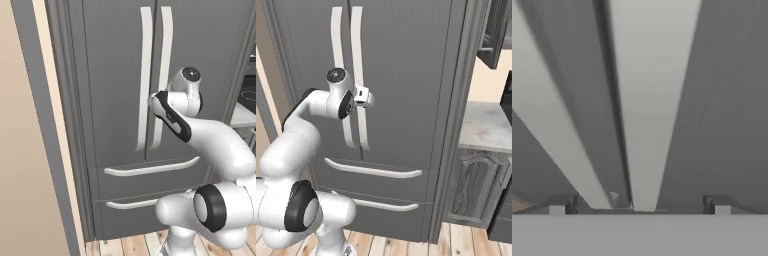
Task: There is a bowl on the dining counter. Grab a lemon wedge from the fridge and place it in the bowl. Then get the liquor bottle and glass cup from the cabinet and place them next to the bowl.
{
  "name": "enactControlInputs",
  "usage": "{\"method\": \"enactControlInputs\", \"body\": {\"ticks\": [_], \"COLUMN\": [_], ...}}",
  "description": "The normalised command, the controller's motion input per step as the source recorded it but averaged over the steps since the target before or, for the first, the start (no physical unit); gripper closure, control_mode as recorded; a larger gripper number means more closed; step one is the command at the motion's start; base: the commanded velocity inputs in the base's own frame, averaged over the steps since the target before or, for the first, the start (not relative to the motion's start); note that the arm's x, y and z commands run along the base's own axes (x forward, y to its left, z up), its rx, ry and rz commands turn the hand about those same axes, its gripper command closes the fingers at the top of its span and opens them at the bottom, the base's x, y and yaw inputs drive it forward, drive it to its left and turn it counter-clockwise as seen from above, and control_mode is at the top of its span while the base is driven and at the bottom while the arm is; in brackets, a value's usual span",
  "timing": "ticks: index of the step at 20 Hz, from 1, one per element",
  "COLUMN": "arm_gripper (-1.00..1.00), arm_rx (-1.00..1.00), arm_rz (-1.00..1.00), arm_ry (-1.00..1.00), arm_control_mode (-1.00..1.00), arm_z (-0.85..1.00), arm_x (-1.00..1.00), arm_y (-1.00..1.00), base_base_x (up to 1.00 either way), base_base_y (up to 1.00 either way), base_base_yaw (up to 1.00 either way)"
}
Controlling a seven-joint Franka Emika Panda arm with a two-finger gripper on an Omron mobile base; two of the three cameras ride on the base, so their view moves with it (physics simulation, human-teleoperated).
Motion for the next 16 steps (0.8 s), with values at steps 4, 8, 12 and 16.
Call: {"method": "enactControlInputs", "body": {"ticks": [4, 8, 12, 16], "arm_gripper": [-1.00, -1.00, -1.00, -1.00], "arm_rx": [0.00, 0.00, 0.00, 0.00], "arm_rz": [-0.03, -0.01, 0.00, 0.00], "arm_ry": [-0.09, -0.08, -0.10, -0.09], "arm_control_mode": [-1.00, -1.00, -1.00, -1.00], "arm_z": [0.00, 0.00, 0.00, -0.01], "arm_x": [0.48, 0.37, 0.26, 0.27], "arm_y": [0.00, 0.00, 0.00, 0.00], "base_base_x": [0.00, 0.00, 0.00, 0.00], "base_base_y": [0.00, 0.00, 0.00, 0.00], "base_base_yaw": [0.00, 0.00, 0.00, 0.00]}}
